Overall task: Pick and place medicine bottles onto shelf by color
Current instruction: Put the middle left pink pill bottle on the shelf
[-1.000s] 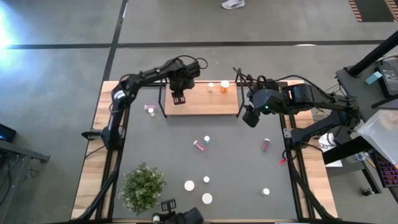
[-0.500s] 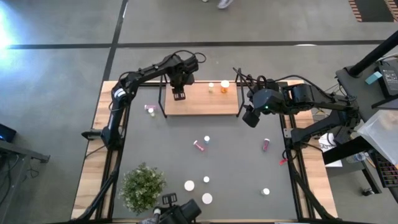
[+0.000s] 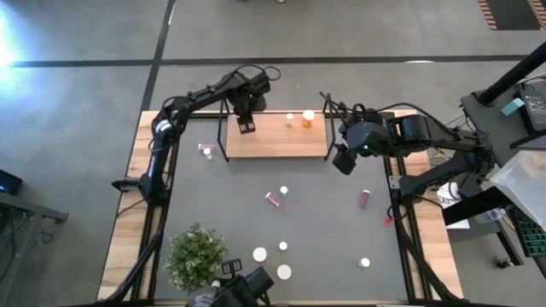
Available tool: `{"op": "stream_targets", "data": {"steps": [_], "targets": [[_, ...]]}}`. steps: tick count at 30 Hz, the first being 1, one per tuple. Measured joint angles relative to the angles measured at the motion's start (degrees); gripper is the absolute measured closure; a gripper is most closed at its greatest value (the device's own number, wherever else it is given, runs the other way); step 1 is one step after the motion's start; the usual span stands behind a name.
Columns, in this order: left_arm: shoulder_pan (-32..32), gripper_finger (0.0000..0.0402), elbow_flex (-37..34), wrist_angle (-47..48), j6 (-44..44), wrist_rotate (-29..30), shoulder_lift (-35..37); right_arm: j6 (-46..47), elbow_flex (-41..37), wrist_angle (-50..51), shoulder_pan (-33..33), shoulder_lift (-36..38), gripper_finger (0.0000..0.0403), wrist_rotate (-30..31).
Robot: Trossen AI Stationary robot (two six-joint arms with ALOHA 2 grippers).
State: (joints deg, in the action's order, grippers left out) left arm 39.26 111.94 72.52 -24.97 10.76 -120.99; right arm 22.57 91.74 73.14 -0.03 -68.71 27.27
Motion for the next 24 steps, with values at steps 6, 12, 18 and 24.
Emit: {"op": "stream_targets", "data": {"steps": [6, 12, 18, 24], "targets": [[0.07, 0.0301, -0.28, -0.16, 0.02, 0.04, 0.00, 0.00, 0.00, -0.02, 0.00, 0.00, 0.0184, -0.01], [0.05, 0.0301, -0.63, -0.15, 0.26, 0.04, 0.04, -0.01, 0.00, -0.02, 0.00, 0.00, 0.0184, -0.01], [0.07, 0.0301, -0.50, 0.66, 0.51, 0.10, 0.06, -0.03, 0.00, -0.02, 0.02, 0.00, 0.0184, -0.01], [0.02, 0.0301, -0.51, 2.68, 0.68, -0.02, 0.17, -0.21, 0.00, 0.02, 0.00, -0.01, 0.0184, -0.01]]}}
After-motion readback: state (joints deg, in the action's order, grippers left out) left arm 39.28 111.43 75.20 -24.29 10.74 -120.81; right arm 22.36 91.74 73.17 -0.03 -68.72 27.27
